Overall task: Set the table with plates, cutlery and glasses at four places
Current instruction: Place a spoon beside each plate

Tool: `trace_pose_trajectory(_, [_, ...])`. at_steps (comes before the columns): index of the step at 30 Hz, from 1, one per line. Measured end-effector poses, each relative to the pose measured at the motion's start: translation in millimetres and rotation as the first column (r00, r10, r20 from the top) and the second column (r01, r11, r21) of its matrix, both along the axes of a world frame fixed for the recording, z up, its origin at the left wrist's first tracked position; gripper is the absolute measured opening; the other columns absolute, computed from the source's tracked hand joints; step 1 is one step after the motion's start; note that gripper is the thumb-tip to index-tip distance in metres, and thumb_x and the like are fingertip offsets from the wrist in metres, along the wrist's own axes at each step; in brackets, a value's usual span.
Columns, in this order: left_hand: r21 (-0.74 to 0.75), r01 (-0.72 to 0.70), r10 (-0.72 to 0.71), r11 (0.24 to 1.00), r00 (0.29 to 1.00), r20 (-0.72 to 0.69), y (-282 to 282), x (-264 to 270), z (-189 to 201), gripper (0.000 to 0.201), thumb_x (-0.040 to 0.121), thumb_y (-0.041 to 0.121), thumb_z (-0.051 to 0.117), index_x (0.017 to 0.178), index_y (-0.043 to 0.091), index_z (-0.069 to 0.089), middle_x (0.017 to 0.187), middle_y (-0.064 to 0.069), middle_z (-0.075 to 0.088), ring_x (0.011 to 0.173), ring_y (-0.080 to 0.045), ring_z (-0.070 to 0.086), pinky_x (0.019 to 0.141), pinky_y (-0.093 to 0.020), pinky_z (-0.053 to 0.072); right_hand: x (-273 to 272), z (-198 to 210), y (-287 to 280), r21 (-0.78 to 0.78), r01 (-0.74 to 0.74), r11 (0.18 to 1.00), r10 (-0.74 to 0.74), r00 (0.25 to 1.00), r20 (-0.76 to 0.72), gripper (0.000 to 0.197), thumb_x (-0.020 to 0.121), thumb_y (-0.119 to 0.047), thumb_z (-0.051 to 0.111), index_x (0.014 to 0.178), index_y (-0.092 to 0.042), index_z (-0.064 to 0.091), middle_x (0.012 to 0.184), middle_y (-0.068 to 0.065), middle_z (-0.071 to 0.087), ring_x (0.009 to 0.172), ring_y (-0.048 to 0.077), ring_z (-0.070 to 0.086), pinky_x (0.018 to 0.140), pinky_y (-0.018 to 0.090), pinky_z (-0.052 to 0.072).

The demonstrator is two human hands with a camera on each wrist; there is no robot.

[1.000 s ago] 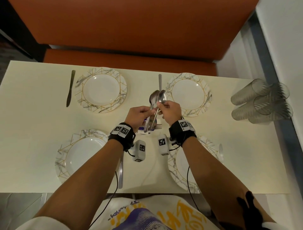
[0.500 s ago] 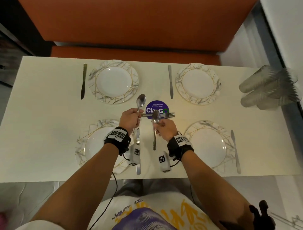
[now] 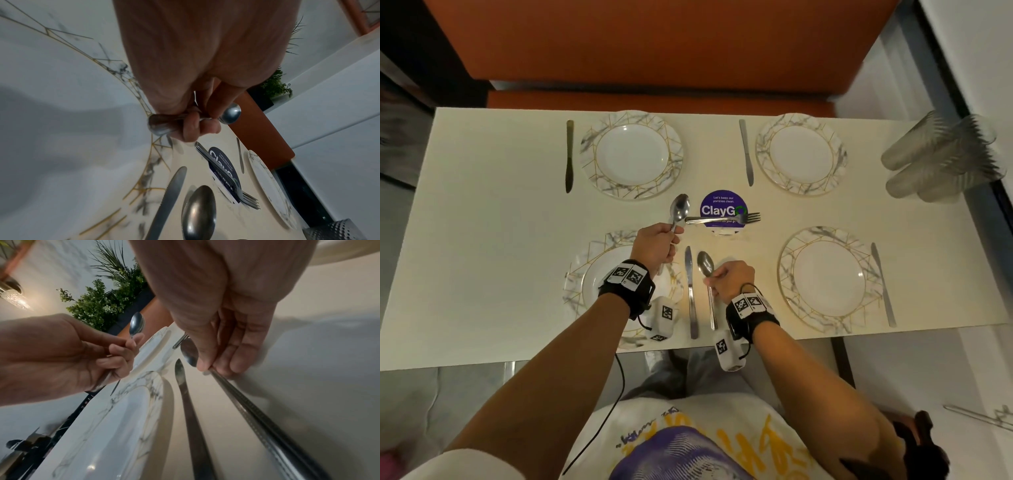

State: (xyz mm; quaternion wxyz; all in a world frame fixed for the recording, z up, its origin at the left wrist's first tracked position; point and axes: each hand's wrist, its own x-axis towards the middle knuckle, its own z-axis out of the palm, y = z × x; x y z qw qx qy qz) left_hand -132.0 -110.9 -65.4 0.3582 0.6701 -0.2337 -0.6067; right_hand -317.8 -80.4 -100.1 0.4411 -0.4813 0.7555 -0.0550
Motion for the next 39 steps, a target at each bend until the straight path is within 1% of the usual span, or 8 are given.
trace_pose_trajectory(7, [-0.004, 0.03, -0.03, 1.0, 1.0, 0.006, 3, 5, -1, 0.03, 0.095, -0.003, 0.046, 0.105, 0.005, 0.073, 0.083, -0.008, 0.062, 0.054, -0.012, 0.05, 0.045, -0.022, 0.039, 0, 4, 0, 0.047, -0.027, 0.999, 0.033, 0.993, -0.113, 0.022, 0.076, -0.03, 0.087, 0.089, -0.015, 0.079, 0.09, 0.001, 0.074, 0.077, 0.013, 0.062, 0.073, 0.022, 0.047])
trace_pose_trajectory(16, [-0.005, 0.04, -0.04, 0.999, 0.999, 0.005, 7, 8, -3, 0.029, 0.097, -0.003, 0.046, 0.106, 0.003, 0.073, 0.081, -0.007, 0.062, 0.051, -0.01, 0.049, 0.046, -0.022, 0.039, 3, 5, 0, 0.041, -0.096, 0.995, 0.101, 0.986, -0.132, 0.021, 0.077, -0.025, 0.087, 0.091, -0.011, 0.081, 0.095, 0.006, 0.077, 0.089, 0.019, 0.071, 0.09, 0.032, 0.058])
trace_pose_trajectory(24, [-0.008, 0.04, -0.039, 0.999, 0.999, 0.015, 7, 7, -2, 0.029, 0.096, -0.002, 0.046, 0.104, 0.005, 0.073, 0.083, -0.008, 0.063, 0.054, -0.012, 0.051, 0.047, -0.023, 0.04, 3, 8, 2, 0.055, -0.117, 0.992, 0.124, 0.982, -0.146, 0.023, 0.078, -0.027, 0.085, 0.094, -0.011, 0.08, 0.094, 0.005, 0.077, 0.088, 0.019, 0.071, 0.086, 0.029, 0.057])
trace_pose_trajectory(27, [-0.03, 0.065, -0.063, 0.997, 0.996, 0.067, 7, 7, -3, 0.027, 0.098, 0.002, 0.05, 0.104, 0.01, 0.075, 0.092, -0.01, 0.068, 0.067, -0.016, 0.059, 0.053, -0.026, 0.049, -1, 12, 2, 0.003, -0.106, 0.994, 0.105, 0.983, -0.154, 0.018, 0.083, -0.027, 0.081, 0.089, -0.01, 0.079, 0.088, 0.005, 0.076, 0.08, 0.016, 0.068, 0.075, 0.026, 0.054])
trace_pose_trajectory(31, [-0.075, 0.105, -0.099, 0.992, 0.992, 0.078, 6, 0, -1, 0.021, 0.1, 0.008, 0.056, 0.105, 0.013, 0.076, 0.096, -0.012, 0.071, 0.079, -0.019, 0.066, 0.067, -0.032, 0.062, -11, 30, -3, -0.167, -0.078, 0.983, 0.063, 0.993, -0.097, 0.017, 0.094, -0.024, 0.066, 0.08, -0.016, 0.067, 0.075, -0.003, 0.065, 0.071, 0.013, 0.059, 0.057, 0.017, 0.036])
trace_pose_trajectory(34, [-0.09, 0.131, -0.131, 0.987, 0.991, 0.007, 5, -12, 5, 0.017, 0.1, 0.006, 0.061, 0.106, 0.006, 0.076, 0.087, -0.012, 0.068, 0.078, -0.024, 0.066, 0.074, -0.041, 0.065, -16, 43, -14, -0.313, -0.055, 0.948, 0.057, 0.998, -0.004, 0.012, 0.095, -0.025, 0.062, 0.092, -0.015, 0.069, 0.083, -0.007, 0.065, 0.072, 0.007, 0.058, 0.06, 0.012, 0.036])
trace_pose_trajectory(37, [-0.117, 0.181, -0.178, 0.977, 0.984, 0.029, 1, -29, 12, 0.011, 0.096, 0.012, 0.07, 0.103, 0.008, 0.078, 0.086, -0.009, 0.072, 0.077, -0.02, 0.067, 0.077, -0.04, 0.064, -21, 50, -28, -0.394, 0.073, 0.916, -0.027, 0.992, 0.122, 0.016, 0.092, -0.034, 0.064, 0.097, -0.021, 0.071, 0.088, -0.002, 0.073, 0.08, 0.018, 0.069, 0.073, 0.031, 0.057])
trace_pose_trajectory(39, [-0.133, 0.218, -0.212, 0.967, 0.976, 0.058, -2, -44, 17, 0.014, 0.092, 0.019, 0.076, 0.101, 0.009, 0.078, 0.088, -0.007, 0.076, 0.079, -0.017, 0.069, 0.075, -0.035, 0.061, -28, 54, -36, -0.417, 0.125, 0.9, -0.052, 0.982, 0.183, 0.013, 0.091, -0.038, 0.066, 0.095, -0.026, 0.071, 0.087, -0.003, 0.074, 0.08, 0.02, 0.071, 0.078, 0.042, 0.061])
